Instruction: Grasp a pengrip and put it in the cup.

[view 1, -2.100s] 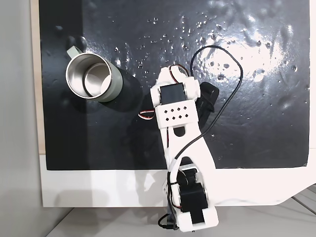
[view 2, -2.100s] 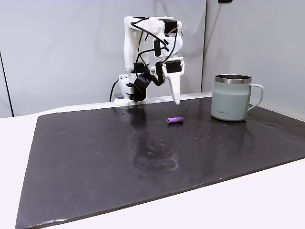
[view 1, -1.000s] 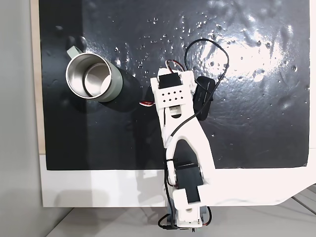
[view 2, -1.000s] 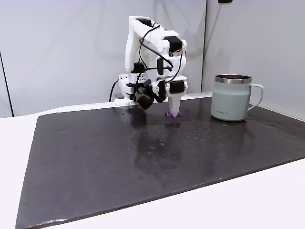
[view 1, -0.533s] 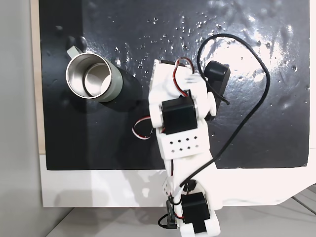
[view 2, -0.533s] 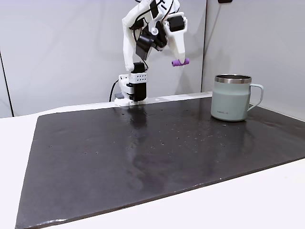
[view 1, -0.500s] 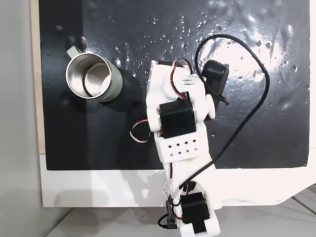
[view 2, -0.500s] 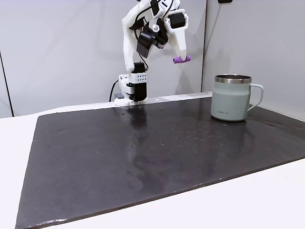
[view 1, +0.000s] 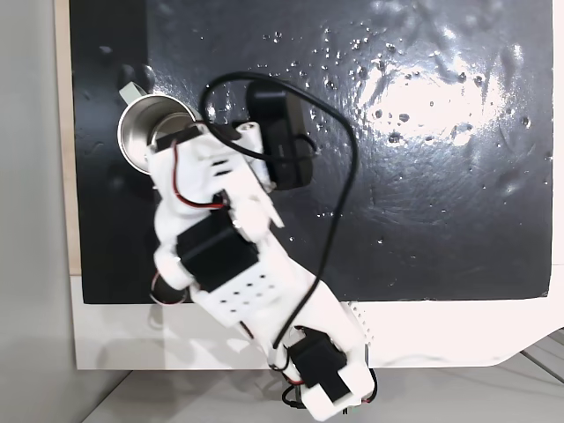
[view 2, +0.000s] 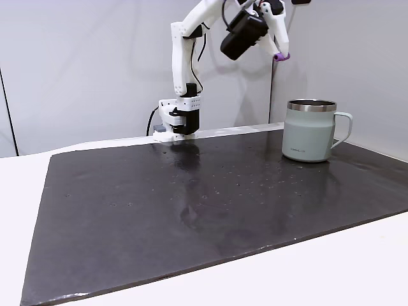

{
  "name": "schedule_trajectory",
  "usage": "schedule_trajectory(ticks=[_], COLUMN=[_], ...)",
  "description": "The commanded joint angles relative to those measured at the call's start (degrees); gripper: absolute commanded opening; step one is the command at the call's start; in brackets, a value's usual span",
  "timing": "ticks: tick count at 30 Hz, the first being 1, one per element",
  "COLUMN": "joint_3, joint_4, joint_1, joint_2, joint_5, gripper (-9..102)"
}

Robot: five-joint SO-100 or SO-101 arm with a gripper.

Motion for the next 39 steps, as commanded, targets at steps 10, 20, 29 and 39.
schedule_trajectory(ticks=[10, 20, 29, 39], joint_3=[-20.74, -24.70, -24.70, -24.35], joint_4=[-2.37, 0.88, 1.49, 1.49], joint_1=[-3.52, -4.75, -5.01, -5.54], joint_2=[-18.81, -20.39, -20.13, -20.13], joint_5=[-1.93, -0.97, -0.88, -1.14], gripper=[0, 32, 34, 34])
